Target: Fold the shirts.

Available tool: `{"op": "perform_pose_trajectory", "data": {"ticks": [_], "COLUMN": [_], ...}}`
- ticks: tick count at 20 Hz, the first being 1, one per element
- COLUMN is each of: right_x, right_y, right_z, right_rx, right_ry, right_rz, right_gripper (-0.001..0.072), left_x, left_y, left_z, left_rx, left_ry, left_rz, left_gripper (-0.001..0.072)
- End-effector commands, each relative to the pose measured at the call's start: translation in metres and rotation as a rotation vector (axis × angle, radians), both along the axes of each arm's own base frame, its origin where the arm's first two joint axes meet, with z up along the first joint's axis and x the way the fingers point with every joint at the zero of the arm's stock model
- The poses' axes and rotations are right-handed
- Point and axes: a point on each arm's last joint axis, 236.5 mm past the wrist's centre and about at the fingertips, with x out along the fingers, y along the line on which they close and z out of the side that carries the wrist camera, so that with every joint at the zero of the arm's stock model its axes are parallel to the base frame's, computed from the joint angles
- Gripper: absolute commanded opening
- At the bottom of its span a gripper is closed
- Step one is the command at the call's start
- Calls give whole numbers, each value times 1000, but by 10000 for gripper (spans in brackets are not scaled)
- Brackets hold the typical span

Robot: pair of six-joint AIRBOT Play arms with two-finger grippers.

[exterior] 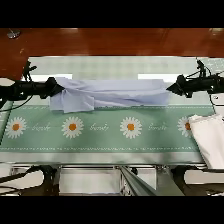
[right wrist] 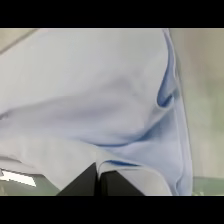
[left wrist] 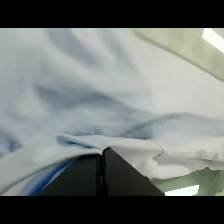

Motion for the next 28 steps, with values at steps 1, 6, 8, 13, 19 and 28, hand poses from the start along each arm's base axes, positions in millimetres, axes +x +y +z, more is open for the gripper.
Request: {"op": "perform_pose_trajectory", "data": {"ticks": [1, 6, 8, 13, 19, 28], "right_x": [46, 86, 96, 99, 53, 27], "right_y": [-1, -8, -6, 8, -51, -29], "right_z": [-4, -8, -14, -21, -5, -75], "right_rx": [7, 36, 62, 155, 64, -4], "right_ry": [-20, -39, -40, -25, 25, 248], "right_rz": [-53, -93, -106, -99, 26, 30], "right_gripper": [18, 17, 17, 558, 623, 624], "left_x": [42, 67, 75, 66, -20, -48], "left_y": [2, 9, 8, 0, 118, 47], "left_z": [-9, -21, -22, -24, -11, 42], "left_rx": [-20, 6, 6, -7, 174, 185], "left_ry": [16, 65, 60, 89, 404, -68], "left_rz": [24, 1, -5, -70, -80, 64], "left_gripper": [27, 27, 27, 306, 698, 698]}}
